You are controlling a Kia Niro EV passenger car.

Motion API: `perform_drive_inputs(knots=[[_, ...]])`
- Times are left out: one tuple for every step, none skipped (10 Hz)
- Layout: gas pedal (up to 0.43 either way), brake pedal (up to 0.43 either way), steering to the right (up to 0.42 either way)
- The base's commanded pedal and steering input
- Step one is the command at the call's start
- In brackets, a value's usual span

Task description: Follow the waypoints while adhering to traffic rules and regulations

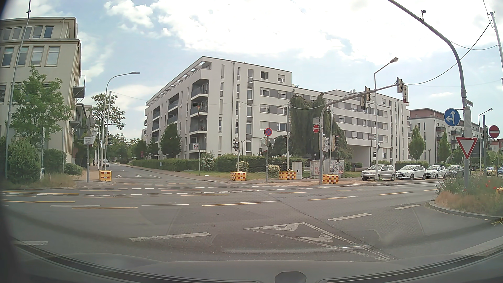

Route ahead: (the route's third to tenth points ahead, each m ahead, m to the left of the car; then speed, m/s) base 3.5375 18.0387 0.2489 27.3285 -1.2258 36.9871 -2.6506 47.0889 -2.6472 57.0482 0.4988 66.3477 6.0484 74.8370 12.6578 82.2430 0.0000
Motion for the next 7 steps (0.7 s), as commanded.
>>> perform_drive_inputs(knots=[[0.0,0.335,-0.887],[0.0,0.323,-0.887],[0.0,0.287,-0.887],[0.0,0.25,-0.887],[0.0,0.207,-0.887],[0.0,0.085,-0.888],[0.0,0.037,-0.889]])
